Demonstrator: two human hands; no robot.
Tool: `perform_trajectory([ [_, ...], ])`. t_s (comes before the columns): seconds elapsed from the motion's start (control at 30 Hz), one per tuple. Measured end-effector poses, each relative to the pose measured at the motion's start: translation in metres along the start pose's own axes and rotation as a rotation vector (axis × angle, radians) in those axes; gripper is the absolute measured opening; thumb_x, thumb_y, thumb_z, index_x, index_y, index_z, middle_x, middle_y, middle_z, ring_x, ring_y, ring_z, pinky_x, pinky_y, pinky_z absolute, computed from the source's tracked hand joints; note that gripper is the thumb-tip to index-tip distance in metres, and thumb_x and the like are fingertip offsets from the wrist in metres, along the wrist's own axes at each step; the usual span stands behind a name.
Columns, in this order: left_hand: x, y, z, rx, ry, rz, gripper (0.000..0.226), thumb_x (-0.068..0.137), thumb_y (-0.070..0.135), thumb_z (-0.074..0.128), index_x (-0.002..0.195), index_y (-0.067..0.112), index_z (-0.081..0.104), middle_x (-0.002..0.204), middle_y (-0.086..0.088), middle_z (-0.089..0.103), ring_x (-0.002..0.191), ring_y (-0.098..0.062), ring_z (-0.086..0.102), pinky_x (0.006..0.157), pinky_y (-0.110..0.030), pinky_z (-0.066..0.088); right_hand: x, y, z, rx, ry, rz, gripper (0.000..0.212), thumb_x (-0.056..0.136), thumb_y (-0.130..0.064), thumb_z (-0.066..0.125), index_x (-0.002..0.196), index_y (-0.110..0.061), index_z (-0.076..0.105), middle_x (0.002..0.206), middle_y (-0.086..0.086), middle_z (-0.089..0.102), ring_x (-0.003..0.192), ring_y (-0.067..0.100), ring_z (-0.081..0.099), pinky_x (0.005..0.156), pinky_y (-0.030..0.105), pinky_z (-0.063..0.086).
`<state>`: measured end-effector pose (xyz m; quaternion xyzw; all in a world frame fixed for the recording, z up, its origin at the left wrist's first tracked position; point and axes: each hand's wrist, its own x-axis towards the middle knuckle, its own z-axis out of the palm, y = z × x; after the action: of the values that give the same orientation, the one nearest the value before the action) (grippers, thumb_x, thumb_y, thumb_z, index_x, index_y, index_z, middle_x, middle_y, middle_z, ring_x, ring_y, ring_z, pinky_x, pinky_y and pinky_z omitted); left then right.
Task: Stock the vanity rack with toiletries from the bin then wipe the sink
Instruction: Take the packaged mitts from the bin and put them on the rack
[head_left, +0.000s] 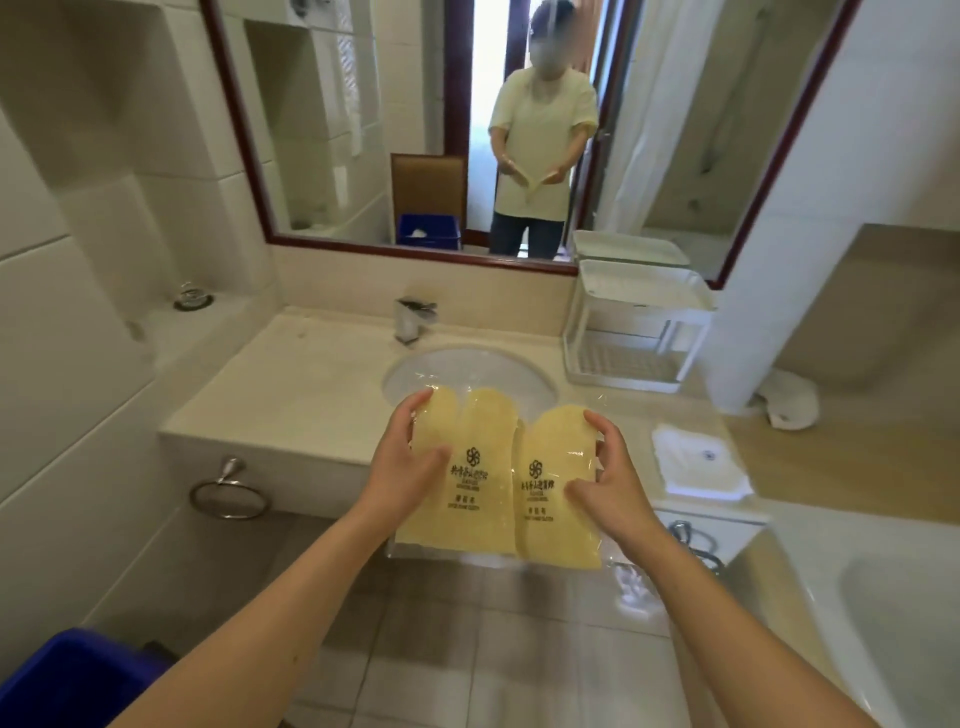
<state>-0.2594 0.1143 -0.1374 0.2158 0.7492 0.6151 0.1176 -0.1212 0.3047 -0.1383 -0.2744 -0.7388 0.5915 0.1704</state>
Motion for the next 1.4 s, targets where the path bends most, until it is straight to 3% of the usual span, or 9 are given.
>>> perform_trajectory([
  [0.33, 0.016, 0.02, 0.113, 0.02, -0.111, 0.059, 0.065, 0.085, 0.008, 0.064, 0.134, 0.043, 0.039, 0.132, 0.007, 0.051, 0.108, -0.016, 0.06, 0.086, -0.036, 0.056, 0.009, 0.037, -0.109, 0.002, 0.125, 0.02, 0.087, 0.077, 0.016, 0.051, 0.134, -0.048, 0.033, 0.134, 0.002, 0.045, 0.095, 0.019, 0.065, 0.066, 0.041, 0.057],
  [0.5, 0.043, 0.035, 0.141, -0.039, -0.173, 0.026, 0.061, 0.087, 0.011, 0.065, 0.134, 0.041, 0.04, 0.118, 0.003, 0.058, 0.095, -0.013, 0.065, 0.066, -0.023, 0.056, 0.03, 0.049, -0.132, 0.038, 0.189, 0.034, 0.085, 0.076, 0.016, 0.05, 0.13, -0.048, 0.034, 0.136, 0.002, 0.046, 0.1, 0.02, 0.063, 0.069, 0.043, 0.057],
  [0.6, 0.071, 0.039, 0.156, -0.153, -0.178, -0.044, 0.063, 0.085, 0.007, 0.066, 0.136, 0.036, 0.042, 0.114, 0.0, 0.063, 0.094, -0.017, 0.067, 0.065, -0.027, 0.057, 0.051, 0.054, -0.14, 0.07, 0.213, 0.055, 0.088, 0.074, 0.014, 0.051, 0.128, -0.053, 0.035, 0.14, 0.0, 0.043, 0.124, 0.024, 0.053, 0.067, 0.034, 0.057],
  [0.7, 0.104, 0.037, 0.174, -0.2, -0.235, -0.069, 0.063, 0.085, 0.007, 0.067, 0.138, 0.034, 0.043, 0.114, -0.002, 0.064, 0.093, -0.019, 0.069, 0.063, -0.027, 0.057, 0.076, 0.053, -0.147, 0.122, 0.238, 0.116, 0.083, 0.079, 0.012, 0.05, 0.135, -0.047, 0.036, 0.138, -0.001, 0.041, 0.107, 0.004, 0.054, 0.071, 0.032, 0.055],
  [0.83, 0.152, 0.026, 0.202, -0.212, -0.349, -0.063, 0.057, 0.087, 0.002, 0.064, 0.135, 0.028, 0.048, 0.109, 0.011, 0.063, 0.079, 0.003, 0.068, 0.062, -0.016, 0.053, 0.123, 0.052, -0.155, 0.297, 0.273, 0.203, 0.06, 0.087, -0.004, 0.042, 0.128, -0.047, 0.047, 0.126, 0.0, 0.057, 0.081, 0.017, 0.053, 0.059, 0.029, 0.044],
  [0.97, 0.197, 0.016, 0.23, -0.246, -0.426, -0.115, 0.059, 0.087, 0.001, 0.063, 0.135, 0.031, 0.047, 0.114, 0.006, 0.061, 0.084, -0.002, 0.069, 0.063, -0.019, 0.054, 0.168, 0.05, -0.164, 0.402, 0.28, 0.222, 0.038, 0.097, -0.023, 0.041, 0.129, -0.043, 0.049, 0.114, -0.005, 0.065, 0.079, 0.018, 0.061, 0.067, 0.032, 0.047],
  [1.03, 0.216, 0.009, 0.244, -0.281, -0.441, -0.171, 0.06, 0.087, 0.0, 0.062, 0.133, 0.034, 0.045, 0.121, -0.002, 0.06, 0.093, -0.016, 0.069, 0.068, -0.029, 0.057, 0.185, 0.048, -0.166, 0.4, 0.272, 0.211, 0.036, 0.097, -0.029, 0.049, 0.13, -0.043, 0.049, 0.111, -0.003, 0.067, 0.082, 0.02, 0.062, 0.068, 0.034, 0.047],
  [1.17, 0.244, -0.004, 0.265, -0.329, -0.496, -0.276, 0.063, 0.089, -0.002, 0.059, 0.137, 0.035, 0.04, 0.124, -0.002, 0.056, 0.103, -0.029, 0.066, 0.087, -0.051, 0.055, 0.209, 0.049, -0.165, 0.421, 0.272, 0.166, 0.061, 0.086, -0.007, 0.068, 0.135, -0.034, 0.043, 0.112, -0.005, 0.066, 0.09, 0.017, 0.07, 0.073, 0.034, 0.057],
  [1.4, 0.274, -0.022, 0.291, -0.339, -0.555, -0.362, 0.071, 0.086, 0.004, 0.063, 0.143, 0.034, 0.035, 0.141, -0.001, 0.046, 0.116, -0.026, 0.06, 0.094, -0.05, 0.052, 0.245, 0.06, -0.173, 0.391, 0.281, 0.189, 0.082, 0.077, 0.017, 0.06, 0.139, -0.032, 0.039, 0.118, 0.004, 0.064, 0.098, 0.026, 0.068, 0.077, 0.041, 0.058],
])
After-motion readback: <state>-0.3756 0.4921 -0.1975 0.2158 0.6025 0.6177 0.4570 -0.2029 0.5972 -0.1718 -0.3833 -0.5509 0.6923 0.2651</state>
